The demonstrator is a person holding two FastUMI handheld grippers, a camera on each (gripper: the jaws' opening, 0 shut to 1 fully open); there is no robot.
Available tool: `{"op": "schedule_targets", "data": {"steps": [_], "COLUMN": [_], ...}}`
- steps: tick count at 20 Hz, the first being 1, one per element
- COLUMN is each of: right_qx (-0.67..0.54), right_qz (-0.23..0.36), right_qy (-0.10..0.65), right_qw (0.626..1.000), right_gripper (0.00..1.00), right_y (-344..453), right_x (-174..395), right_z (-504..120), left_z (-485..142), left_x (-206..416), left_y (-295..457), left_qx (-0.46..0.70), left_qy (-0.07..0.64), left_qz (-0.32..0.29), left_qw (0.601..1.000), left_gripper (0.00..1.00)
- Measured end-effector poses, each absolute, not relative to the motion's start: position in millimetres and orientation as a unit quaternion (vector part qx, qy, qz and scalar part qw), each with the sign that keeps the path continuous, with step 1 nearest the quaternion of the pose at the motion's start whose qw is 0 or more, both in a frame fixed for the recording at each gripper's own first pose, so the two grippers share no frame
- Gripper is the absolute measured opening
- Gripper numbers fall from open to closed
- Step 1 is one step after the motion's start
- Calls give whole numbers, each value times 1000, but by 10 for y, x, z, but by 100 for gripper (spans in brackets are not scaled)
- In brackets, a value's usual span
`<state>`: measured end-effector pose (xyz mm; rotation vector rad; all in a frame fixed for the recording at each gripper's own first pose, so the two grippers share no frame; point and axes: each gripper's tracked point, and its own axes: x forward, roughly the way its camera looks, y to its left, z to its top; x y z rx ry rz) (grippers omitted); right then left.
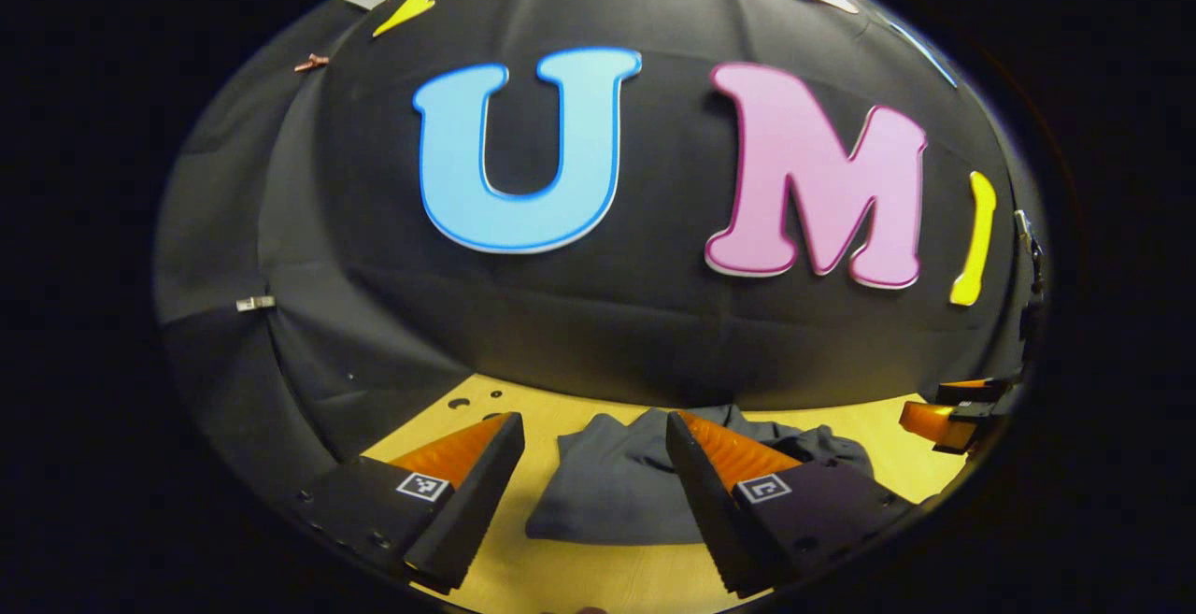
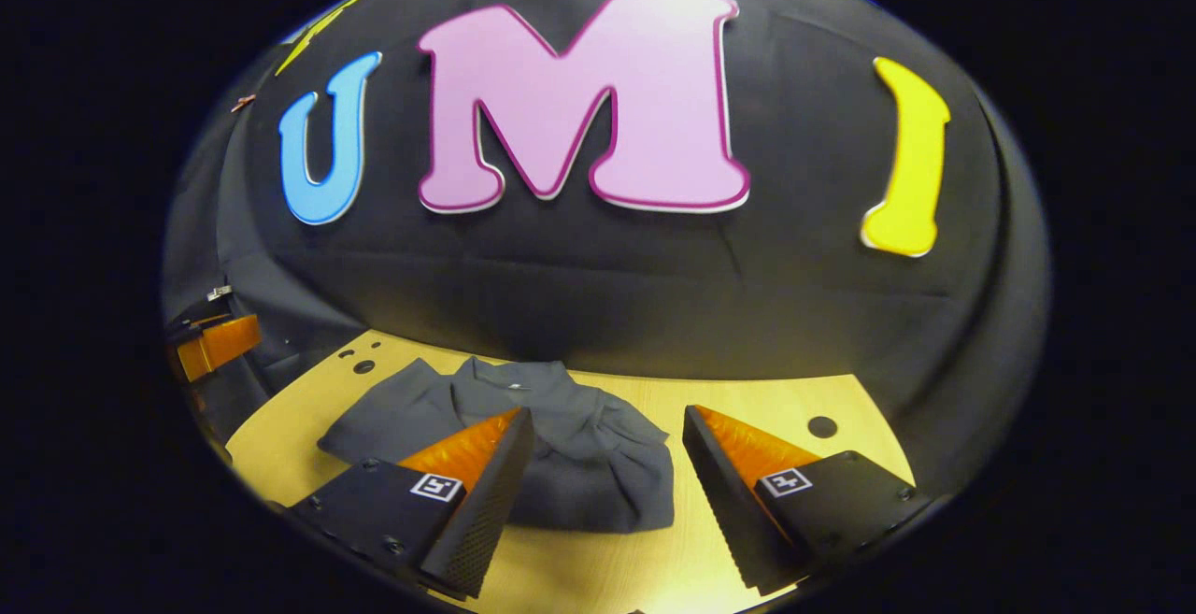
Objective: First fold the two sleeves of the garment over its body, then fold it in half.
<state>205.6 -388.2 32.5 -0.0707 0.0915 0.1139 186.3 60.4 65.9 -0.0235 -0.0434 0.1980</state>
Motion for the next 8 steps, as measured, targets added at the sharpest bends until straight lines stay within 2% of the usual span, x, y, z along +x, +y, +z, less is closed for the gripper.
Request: {"op": "schedule_targets", "data": {"steps": [5, 8], "right_qx": [-30, -33], "right_qz": [34, 36], "right_qy": [8, 9], "right_qw": [999, 999], "right_gripper": [99, 99], "right_y": [-3895, -3849], "right_x": [997, 358], "right_z": [497, 382], "left_z": [783, 685], "left_x": [895, 390], "left_y": [437, 372], "left_qx": [-6, -25], "left_qy": [-46, -49], "left_qz": [79, 68], "left_qw": [996, 996], "left_gripper": [96, 96]}}
